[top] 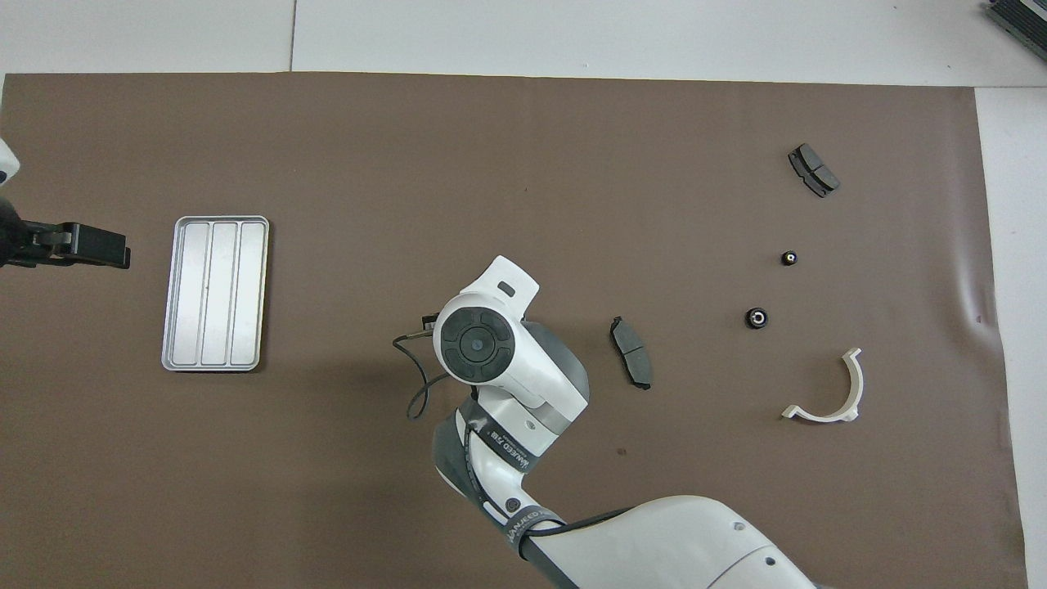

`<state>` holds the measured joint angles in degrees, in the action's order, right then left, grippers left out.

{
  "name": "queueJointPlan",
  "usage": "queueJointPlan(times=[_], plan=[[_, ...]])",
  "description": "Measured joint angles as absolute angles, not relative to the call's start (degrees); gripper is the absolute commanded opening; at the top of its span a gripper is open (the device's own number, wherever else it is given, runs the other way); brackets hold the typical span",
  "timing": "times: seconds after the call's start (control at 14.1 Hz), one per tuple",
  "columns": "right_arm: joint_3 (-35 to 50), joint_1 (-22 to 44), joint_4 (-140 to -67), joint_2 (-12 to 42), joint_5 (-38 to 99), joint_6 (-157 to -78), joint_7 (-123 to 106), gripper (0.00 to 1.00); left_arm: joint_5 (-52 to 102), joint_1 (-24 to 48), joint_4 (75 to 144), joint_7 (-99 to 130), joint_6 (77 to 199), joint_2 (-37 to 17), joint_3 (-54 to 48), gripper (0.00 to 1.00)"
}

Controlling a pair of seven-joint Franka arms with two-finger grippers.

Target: Place bearing gear from tray to pile

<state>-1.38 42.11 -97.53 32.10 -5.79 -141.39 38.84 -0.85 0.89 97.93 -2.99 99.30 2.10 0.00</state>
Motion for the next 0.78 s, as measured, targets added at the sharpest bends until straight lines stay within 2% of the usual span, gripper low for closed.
queueJointPlan(times=[0.21,0.28,0.43,0.78], plan=[[-1.4,42.1,-97.6,32.4,-5.8,-142.2,38.8,0.5,-0.8,-0.1,98.0,-3.1,99.3,2.1,0.2,1.0],[-1.4,42.1,-97.6,32.4,-5.8,-142.2,38.8,0.38,-0.8,-0.6,98.0,-3.4,99.3,2.1,0.2,1.0],[-1.4,42.1,-97.6,32.4,-5.9,-142.2,38.8,0.0,-0.8,-1.6,98.0,-3.9,99.3,2.1,0.3,1.0],[-1.6,42.1,-97.5,32.3,-6.0,-142.1,38.8,0.0,-0.8,-0.9,98.0,-4.1,99.3,2.1,-0.9,1.0]])
